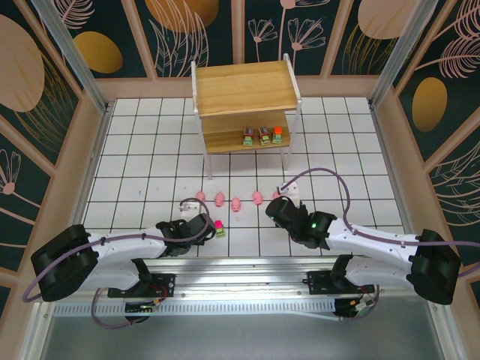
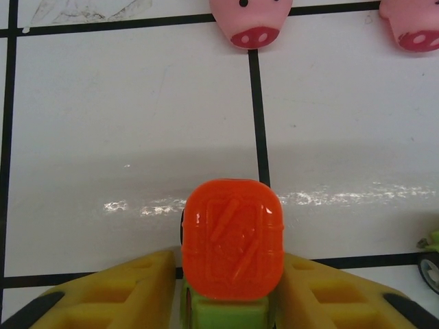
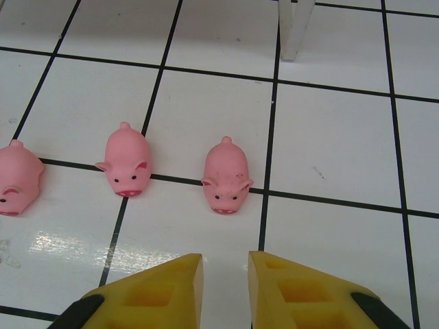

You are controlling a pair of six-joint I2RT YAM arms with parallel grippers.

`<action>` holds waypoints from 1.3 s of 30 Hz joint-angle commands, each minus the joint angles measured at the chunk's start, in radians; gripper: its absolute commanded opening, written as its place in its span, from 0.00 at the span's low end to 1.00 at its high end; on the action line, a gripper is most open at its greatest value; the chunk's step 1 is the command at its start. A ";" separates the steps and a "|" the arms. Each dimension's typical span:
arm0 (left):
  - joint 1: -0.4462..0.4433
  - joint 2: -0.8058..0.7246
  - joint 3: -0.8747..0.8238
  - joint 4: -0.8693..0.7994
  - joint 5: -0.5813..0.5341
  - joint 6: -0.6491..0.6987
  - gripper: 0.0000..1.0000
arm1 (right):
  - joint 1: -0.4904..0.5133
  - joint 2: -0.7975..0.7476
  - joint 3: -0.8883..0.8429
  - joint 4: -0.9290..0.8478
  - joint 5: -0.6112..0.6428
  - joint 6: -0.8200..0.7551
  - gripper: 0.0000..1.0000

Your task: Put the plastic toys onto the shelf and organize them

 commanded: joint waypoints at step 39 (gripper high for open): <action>0.007 0.127 0.469 -0.088 -0.115 0.098 0.25 | -0.041 -0.180 0.039 -0.043 0.067 -0.038 0.21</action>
